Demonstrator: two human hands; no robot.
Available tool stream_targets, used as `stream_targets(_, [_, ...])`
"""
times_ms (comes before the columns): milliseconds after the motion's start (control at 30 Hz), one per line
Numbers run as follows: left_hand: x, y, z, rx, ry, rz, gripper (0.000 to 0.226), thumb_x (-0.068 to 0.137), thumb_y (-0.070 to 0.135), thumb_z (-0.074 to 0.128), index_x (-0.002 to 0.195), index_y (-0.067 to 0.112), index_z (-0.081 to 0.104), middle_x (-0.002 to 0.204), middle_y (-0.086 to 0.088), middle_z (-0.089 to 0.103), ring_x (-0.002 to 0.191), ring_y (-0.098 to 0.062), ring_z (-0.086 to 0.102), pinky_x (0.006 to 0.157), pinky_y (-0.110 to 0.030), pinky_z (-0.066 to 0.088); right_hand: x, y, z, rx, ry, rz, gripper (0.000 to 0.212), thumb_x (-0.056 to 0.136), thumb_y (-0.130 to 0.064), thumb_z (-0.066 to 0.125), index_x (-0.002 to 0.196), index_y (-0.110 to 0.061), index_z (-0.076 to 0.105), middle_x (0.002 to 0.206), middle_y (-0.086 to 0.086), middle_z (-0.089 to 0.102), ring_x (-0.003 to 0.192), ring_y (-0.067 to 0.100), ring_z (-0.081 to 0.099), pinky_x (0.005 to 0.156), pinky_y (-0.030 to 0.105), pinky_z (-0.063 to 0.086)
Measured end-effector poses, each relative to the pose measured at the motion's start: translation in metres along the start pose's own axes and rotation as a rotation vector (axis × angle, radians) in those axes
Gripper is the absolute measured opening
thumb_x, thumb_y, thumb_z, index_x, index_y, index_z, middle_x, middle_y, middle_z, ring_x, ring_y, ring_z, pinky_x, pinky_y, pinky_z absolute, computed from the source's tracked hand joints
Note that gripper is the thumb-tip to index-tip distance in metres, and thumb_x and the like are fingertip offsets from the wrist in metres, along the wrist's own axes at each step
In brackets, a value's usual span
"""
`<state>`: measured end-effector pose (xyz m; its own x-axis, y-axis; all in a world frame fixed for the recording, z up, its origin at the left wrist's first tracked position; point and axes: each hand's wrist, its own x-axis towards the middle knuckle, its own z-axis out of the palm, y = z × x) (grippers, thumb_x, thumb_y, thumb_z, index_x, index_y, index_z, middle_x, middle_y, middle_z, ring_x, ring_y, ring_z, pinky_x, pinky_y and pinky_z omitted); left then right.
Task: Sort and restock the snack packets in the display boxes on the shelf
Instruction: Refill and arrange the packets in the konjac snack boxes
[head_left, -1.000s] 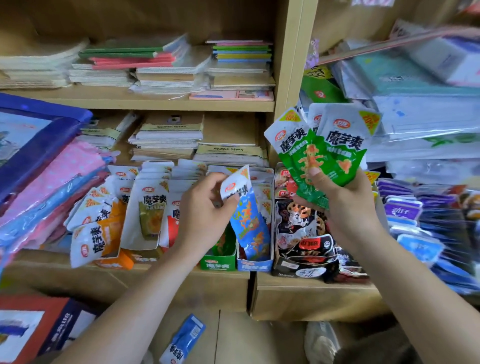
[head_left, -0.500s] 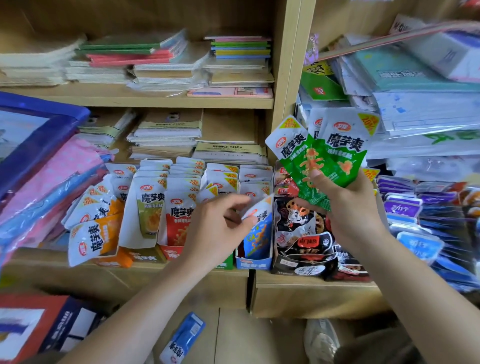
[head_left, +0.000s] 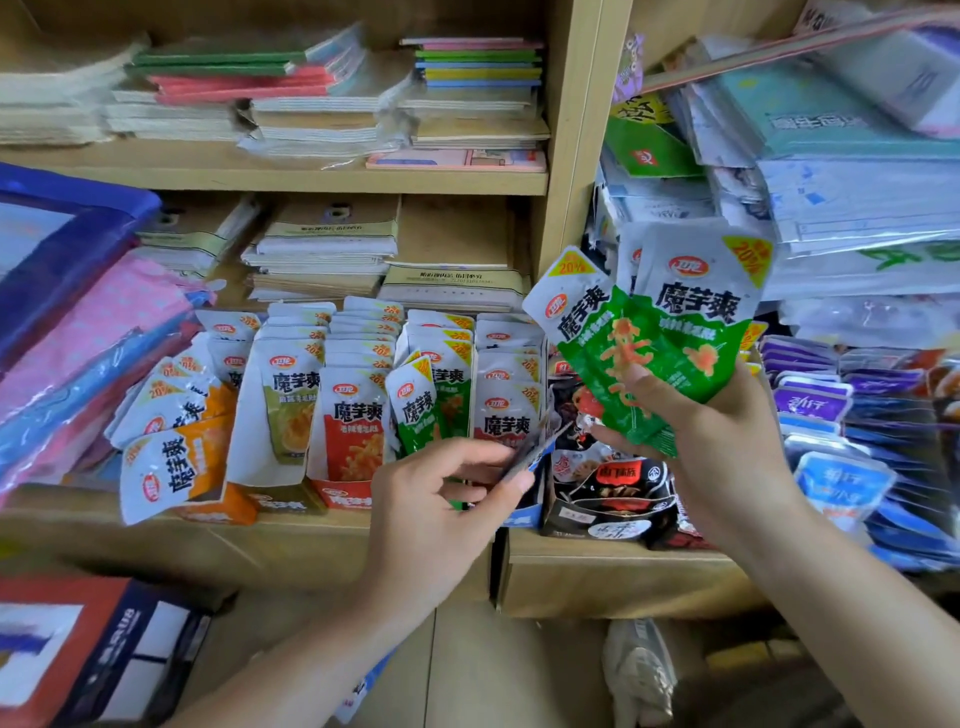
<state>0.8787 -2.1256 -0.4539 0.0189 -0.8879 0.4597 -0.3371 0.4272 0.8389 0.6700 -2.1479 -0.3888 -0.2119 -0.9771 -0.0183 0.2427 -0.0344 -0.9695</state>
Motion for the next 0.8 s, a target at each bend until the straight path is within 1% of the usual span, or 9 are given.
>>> stream_targets(67, [0.002,0.0,-0.004,-0.057,-0.042,-0.024,0.021,0.08,0.03,0.08,0.096,0.016,0.079,0.089,0.014,0.077,0.081,-0.007,0.074,0.062,-0.017,0.057,0.0,-0.001,0.0,-0.018,-0.012,-0.006,0.047,0.092,-0.004,0.069,0.135,-0.01,0.053,0.122,0.004,0.072,0.105,0.023,0.073,0.075,0.056,0.061])
stream_targets(133, [0.002,-0.003,-0.005,-0.044,-0.105,0.014,0.018,0.084,0.027,0.075,0.096,0.013,0.08,0.091,0.012,0.077,0.084,-0.01,0.074,0.064,-0.021,0.058,0.0,-0.002,-0.001,0.0,-0.002,0.001,0.046,0.092,-0.005,0.069,0.135,-0.012,0.053,0.121,0.002,0.073,0.105,0.021,0.073,0.076,0.055,0.061])
stream_targets(200, [-0.007,-0.006,-0.001,0.059,-0.17,0.12,0.01,0.086,0.02,0.075,0.092,0.013,0.081,0.091,0.013,0.076,0.085,-0.008,0.073,0.066,-0.028,0.059,0.0,-0.004,0.0,0.031,0.017,-0.001,0.043,0.093,-0.005,0.067,0.133,-0.013,0.053,0.119,0.0,0.073,0.106,0.02,0.072,0.075,0.053,0.062])
stream_targets(300, [-0.02,-0.008,0.007,0.208,-0.208,0.207,0.01,0.089,0.023,0.074,0.091,0.017,0.082,0.095,0.015,0.076,0.092,0.001,0.071,0.072,-0.03,0.059,0.001,-0.007,0.001,0.051,0.013,0.01,0.041,0.095,-0.004,0.065,0.133,-0.012,0.053,0.119,0.001,0.073,0.107,0.021,0.072,0.076,0.052,0.062])
stream_targets(433, [-0.018,-0.011,0.007,0.279,-0.194,0.216,0.015,0.09,0.027,0.071,0.096,0.02,0.082,0.099,0.016,0.076,0.093,0.003,0.07,0.074,-0.028,0.059,0.0,-0.007,0.005,0.055,0.014,0.046,0.041,0.094,-0.003,0.066,0.133,-0.01,0.053,0.119,0.003,0.073,0.107,0.02,0.072,0.075,0.051,0.062])
stream_targets(533, [-0.016,-0.01,0.004,0.251,-0.259,0.171,0.017,0.087,0.031,0.074,0.098,0.02,0.08,0.101,0.018,0.075,0.093,0.003,0.069,0.074,-0.029,0.059,0.0,-0.007,0.007,0.064,0.032,0.048,0.04,0.094,-0.002,0.066,0.132,-0.009,0.054,0.116,0.002,0.074,0.104,0.019,0.073,0.073,0.05,0.062])
stream_targets(700, [-0.002,-0.009,-0.009,0.317,-0.304,0.241,0.05,0.08,0.061,0.075,0.114,0.023,0.075,0.109,0.018,0.072,0.102,-0.001,0.066,0.079,-0.027,0.056,0.003,-0.007,0.007,0.067,0.035,0.048,0.04,0.094,-0.003,0.066,0.132,-0.009,0.054,0.117,0.004,0.074,0.105,0.021,0.073,0.075,0.052,0.062])
stream_targets(733, [0.004,-0.01,-0.011,0.298,-0.316,0.25,0.053,0.082,0.064,0.07,0.116,0.023,0.075,0.11,0.017,0.072,0.103,-0.003,0.066,0.079,-0.028,0.056,0.003,-0.007,0.007,0.072,0.033,0.048,0.041,0.094,-0.003,0.066,0.133,-0.009,0.054,0.118,0.004,0.073,0.106,0.021,0.072,0.076,0.052,0.062])
stream_targets(800, [0.021,-0.012,-0.015,0.252,-0.303,0.264,0.045,0.093,0.058,0.058,0.113,0.022,0.076,0.107,0.014,0.074,0.099,-0.003,0.067,0.076,-0.029,0.055,0.004,-0.007,0.006,0.078,0.027,0.048,0.042,0.095,-0.004,0.066,0.134,-0.01,0.053,0.12,0.004,0.073,0.107,0.022,0.072,0.076,0.052,0.062])
